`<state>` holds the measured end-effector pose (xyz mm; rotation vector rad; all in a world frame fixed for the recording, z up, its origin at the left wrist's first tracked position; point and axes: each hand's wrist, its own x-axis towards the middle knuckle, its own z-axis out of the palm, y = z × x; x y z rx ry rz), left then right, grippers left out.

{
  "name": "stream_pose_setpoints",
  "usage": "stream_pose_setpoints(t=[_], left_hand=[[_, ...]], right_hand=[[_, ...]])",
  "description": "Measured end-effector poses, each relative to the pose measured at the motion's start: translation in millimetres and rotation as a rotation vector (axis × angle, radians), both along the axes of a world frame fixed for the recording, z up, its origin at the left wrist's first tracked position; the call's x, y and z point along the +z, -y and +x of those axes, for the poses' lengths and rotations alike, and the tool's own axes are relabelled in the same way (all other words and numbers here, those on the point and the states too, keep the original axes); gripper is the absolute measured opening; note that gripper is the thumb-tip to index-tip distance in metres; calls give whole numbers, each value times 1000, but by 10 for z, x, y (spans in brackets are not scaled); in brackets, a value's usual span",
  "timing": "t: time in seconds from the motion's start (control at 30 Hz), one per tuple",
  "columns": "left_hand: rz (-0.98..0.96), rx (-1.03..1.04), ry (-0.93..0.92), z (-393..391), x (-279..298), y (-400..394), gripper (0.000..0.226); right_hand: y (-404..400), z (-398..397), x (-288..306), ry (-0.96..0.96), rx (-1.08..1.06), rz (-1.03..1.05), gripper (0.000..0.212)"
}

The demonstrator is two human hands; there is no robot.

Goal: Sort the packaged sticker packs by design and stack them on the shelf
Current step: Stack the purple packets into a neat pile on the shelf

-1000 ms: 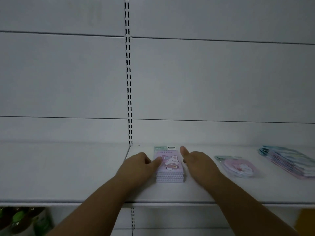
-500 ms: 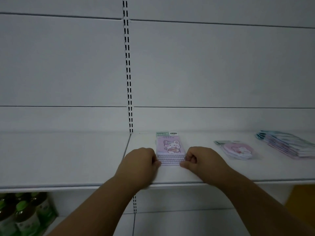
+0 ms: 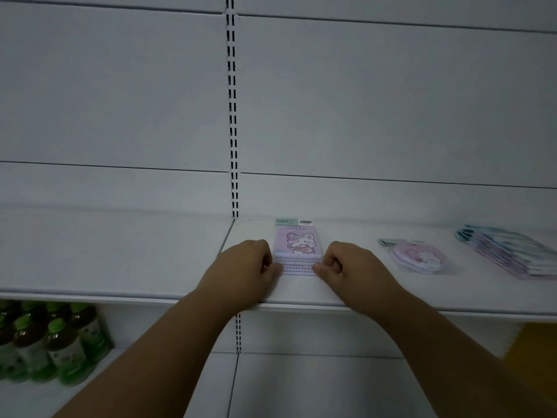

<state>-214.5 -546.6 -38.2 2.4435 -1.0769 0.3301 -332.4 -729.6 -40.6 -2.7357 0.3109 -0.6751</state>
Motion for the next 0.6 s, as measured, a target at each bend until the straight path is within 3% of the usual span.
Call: stream_pose_setpoints(t=[0.27, 0.6], left_hand=[[-9, -24, 15, -4, 4, 16, 22], [-47, -13, -27, 66, -7, 17, 21]], right_hand=[[-36, 6, 39, -90, 35, -131, 21], [-100, -11, 65, -115, -29, -88, 23]])
